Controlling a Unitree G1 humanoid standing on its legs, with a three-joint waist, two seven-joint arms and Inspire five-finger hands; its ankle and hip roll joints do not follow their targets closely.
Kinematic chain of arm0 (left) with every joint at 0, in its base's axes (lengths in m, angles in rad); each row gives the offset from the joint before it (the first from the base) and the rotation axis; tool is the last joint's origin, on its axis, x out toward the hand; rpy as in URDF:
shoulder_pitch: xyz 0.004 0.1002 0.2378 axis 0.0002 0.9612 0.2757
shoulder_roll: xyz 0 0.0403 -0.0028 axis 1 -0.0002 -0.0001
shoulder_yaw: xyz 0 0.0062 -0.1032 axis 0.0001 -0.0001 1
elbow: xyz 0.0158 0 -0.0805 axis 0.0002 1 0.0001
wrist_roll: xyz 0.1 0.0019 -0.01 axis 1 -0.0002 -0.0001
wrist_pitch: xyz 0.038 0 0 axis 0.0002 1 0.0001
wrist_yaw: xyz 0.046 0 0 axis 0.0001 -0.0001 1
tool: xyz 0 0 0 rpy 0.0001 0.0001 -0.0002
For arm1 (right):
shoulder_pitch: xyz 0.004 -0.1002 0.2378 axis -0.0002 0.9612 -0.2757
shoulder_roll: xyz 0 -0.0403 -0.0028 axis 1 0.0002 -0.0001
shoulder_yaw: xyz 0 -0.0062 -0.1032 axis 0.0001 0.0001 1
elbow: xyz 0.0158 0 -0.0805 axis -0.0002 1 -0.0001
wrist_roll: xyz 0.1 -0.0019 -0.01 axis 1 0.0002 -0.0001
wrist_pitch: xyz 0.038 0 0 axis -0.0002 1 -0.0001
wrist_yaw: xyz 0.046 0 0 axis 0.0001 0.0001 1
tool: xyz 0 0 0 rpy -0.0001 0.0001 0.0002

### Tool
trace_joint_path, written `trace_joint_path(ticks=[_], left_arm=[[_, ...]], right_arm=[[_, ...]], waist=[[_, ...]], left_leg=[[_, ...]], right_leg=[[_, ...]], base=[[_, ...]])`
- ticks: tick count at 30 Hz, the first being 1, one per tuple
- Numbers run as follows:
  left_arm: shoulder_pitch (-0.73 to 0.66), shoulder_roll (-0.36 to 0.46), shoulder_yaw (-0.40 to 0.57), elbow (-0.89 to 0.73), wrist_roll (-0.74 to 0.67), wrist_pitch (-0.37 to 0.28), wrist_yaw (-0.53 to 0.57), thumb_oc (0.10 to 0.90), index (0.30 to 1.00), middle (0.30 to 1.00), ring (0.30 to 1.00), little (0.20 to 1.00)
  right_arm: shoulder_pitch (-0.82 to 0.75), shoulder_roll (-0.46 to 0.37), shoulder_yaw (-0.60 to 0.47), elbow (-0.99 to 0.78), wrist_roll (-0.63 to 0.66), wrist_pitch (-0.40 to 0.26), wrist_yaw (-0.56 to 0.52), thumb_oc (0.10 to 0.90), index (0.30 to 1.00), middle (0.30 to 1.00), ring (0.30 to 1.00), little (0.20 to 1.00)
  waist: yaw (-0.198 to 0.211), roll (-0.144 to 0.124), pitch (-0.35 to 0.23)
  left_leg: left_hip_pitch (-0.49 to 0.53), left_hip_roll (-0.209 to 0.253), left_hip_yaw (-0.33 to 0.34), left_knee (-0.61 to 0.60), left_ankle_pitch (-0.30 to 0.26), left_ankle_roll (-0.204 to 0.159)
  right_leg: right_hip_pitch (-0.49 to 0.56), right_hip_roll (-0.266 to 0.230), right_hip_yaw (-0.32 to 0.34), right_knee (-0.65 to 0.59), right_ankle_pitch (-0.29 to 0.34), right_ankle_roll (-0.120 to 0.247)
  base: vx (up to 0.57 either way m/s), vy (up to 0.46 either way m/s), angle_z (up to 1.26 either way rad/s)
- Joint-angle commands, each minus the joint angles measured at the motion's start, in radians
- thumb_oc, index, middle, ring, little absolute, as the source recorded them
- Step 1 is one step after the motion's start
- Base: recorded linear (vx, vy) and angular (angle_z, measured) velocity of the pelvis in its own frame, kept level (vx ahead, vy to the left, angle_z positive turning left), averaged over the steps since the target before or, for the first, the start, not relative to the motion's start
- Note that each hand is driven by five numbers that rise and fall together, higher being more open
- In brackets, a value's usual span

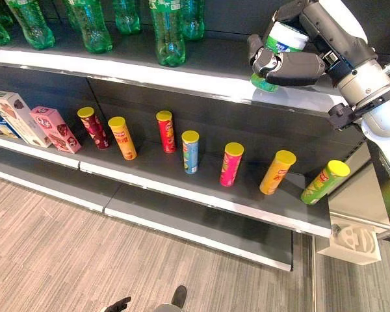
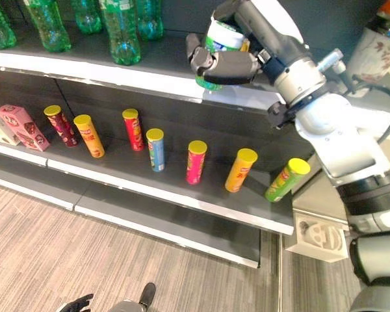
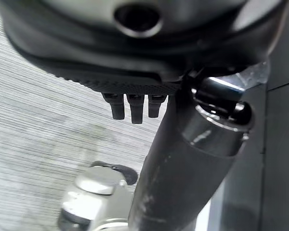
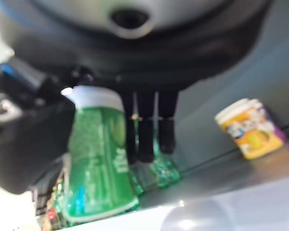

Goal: Put the goods on the table back onto the shelves and tidy them up.

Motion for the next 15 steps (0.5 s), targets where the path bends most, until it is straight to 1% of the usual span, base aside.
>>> trace_joint_path(ticks=[1, 2, 3, 6, 11, 13, 14, 15], left_arm=[[-0.004, 0.082, -0.067, -0.041, -0.023, -0.022, -0.025, 0.800, 0.900, 0.900, 0.900, 0.900], [-0.010, 0.080, -0.062, -0.024, -0.025, -0.023, -0.015, 0.800, 0.900, 0.900, 0.900, 0.900], [-0.011, 0.077, -0.060, -0.023, -0.027, -0.023, -0.009, 0.800, 0.900, 0.900, 0.900, 0.900], [-0.009, 0.076, -0.060, -0.025, -0.026, -0.022, -0.007, 0.800, 0.900, 0.900, 0.900, 0.900], [-0.002, 0.078, -0.062, -0.036, -0.028, -0.015, 0.003, 0.800, 0.900, 0.900, 0.900, 0.900], [0.000, 0.078, -0.062, -0.041, -0.031, -0.014, 0.005, 0.800, 0.900, 0.900, 0.900, 0.900], [0.000, 0.081, -0.063, -0.048, -0.028, -0.012, 0.009, 0.800, 0.900, 0.900, 0.900, 0.900], [0.000, 0.081, -0.063, -0.048, -0.028, -0.012, 0.009, 0.800, 0.900, 0.900, 0.900, 0.900]], right_arm=[[-0.157, 0.007, 0.033, 0.007, -0.012, -0.040, -0.055, 0.400, 0.300, 0.300, 0.300, 0.300], [-0.189, 0.022, 0.063, 0.037, -0.036, -0.040, -0.062, 0.400, 0.300, 0.300, 0.300, 0.300], [-0.196, 0.038, 0.066, 0.044, -0.048, -0.037, -0.072, 0.400, 0.300, 0.300, 0.300, 0.300], [-0.207, 0.048, 0.072, 0.057, -0.080, -0.030, -0.083, 0.400, 0.300, 0.300, 0.300, 0.300], [-0.225, 0.066, 0.093, 0.087, -0.216, 0.005, -0.124, 0.400, 0.300, 0.300, 0.300, 0.300], [-0.226, 0.072, 0.093, 0.098, -0.239, 0.014, -0.132, 0.400, 0.300, 0.300, 0.300, 0.300], [-0.228, 0.078, 0.094, 0.111, -0.277, 0.023, -0.142, 0.400, 0.300, 0.300, 0.300, 0.300], [-0.229, 0.079, 0.095, 0.112, -0.277, 0.023, -0.142, 0.400, 0.300, 0.300, 0.300, 0.300]], waist=[[0.013, -0.016, -0.124], [0.017, -0.021, -0.126], [0.021, -0.021, -0.124], [0.018, -0.024, -0.127], [0.020, -0.026, -0.125], [0.020, -0.026, -0.125], [0.023, -0.027, -0.124], [0.023, -0.027, -0.124]], left_leg=[[0.033, 0.036, 0.056, 0.061, -0.171, -0.046], [0.039, 0.036, 0.052, 0.057, -0.172, -0.046], [0.047, 0.041, 0.054, 0.055, -0.178, -0.048], [0.041, 0.037, 0.054, 0.055, -0.175, -0.044], [0.037, 0.036, 0.055, 0.053, -0.177, -0.039], [0.037, 0.035, 0.055, 0.052, -0.178, -0.038], [0.035, 0.034, 0.053, 0.052, -0.179, -0.037], [0.035, 0.034, 0.053, 0.052, -0.179, -0.036]], right_leg=[[-0.118, -0.033, -0.081, 0.050, 0.015, 0.028], [-0.109, -0.032, -0.093, 0.047, 0.012, 0.024], [-0.101, -0.028, -0.095, 0.044, 0.008, 0.023], [-0.105, -0.032, -0.099, 0.042, 0.012, 0.024], [-0.112, -0.037, -0.102, 0.042, 0.016, 0.025], [-0.112, -0.038, -0.102, 0.041, 0.017, 0.025], [-0.112, -0.038, -0.103, 0.041, 0.016, 0.025], [-0.113, -0.039, -0.103, 0.041, 0.016, 0.025]], base=[[0.03, -0.036, 0.27], [0.04, -0.035, 0.26], [0.02, -0.009, 0.24], [0.00, 0.015, 0.06], [0.00, 0.013, 0.03], [0.00, 0.000, 0.00], [0.00, 0.000, 0.00], [0.00, 0.000, 0.00]])
